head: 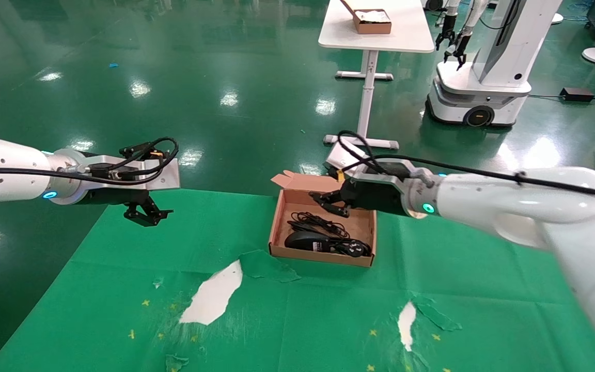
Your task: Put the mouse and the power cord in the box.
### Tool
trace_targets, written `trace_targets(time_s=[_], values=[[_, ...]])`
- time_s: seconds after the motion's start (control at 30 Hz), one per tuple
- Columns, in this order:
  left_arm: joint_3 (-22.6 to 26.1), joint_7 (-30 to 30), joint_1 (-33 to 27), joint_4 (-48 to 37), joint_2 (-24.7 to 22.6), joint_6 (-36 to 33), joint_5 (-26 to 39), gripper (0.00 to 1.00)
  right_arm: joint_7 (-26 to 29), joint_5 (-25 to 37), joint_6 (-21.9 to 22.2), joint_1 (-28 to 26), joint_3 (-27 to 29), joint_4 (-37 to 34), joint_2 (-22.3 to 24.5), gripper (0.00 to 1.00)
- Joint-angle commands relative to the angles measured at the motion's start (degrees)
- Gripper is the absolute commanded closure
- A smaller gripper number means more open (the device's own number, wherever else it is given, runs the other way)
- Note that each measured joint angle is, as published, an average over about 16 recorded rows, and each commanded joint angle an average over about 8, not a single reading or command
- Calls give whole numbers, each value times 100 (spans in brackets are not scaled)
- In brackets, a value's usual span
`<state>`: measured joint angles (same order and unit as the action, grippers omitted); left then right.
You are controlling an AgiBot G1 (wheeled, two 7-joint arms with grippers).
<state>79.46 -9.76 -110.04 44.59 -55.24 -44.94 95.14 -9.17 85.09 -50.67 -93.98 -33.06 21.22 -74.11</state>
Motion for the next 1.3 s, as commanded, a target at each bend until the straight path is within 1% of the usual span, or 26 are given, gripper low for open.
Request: trace_targets(time_s=[0.03,0.6,0.7,0.83,1.3], values=[[0,0,0,0,0,0,0,0,68,-148,-120,111,58,179,134,0],[0,0,0,0,0,0,0,0,703,-1525,-1236,1144,601,1848,1379,0],[-69,-5,55,40,25,-45,-57,0,815,-1768,-1432,1325,697,2141,1598,0],[-347,-14,270,177,118,-223,-288,0,961,-2086,-1690,1564,822,2526,1886,0],[-1833,-36,1405,854,591,-1178,-1537,0,1484,-3221,-2610,2415,1269,3902,2913,0]])
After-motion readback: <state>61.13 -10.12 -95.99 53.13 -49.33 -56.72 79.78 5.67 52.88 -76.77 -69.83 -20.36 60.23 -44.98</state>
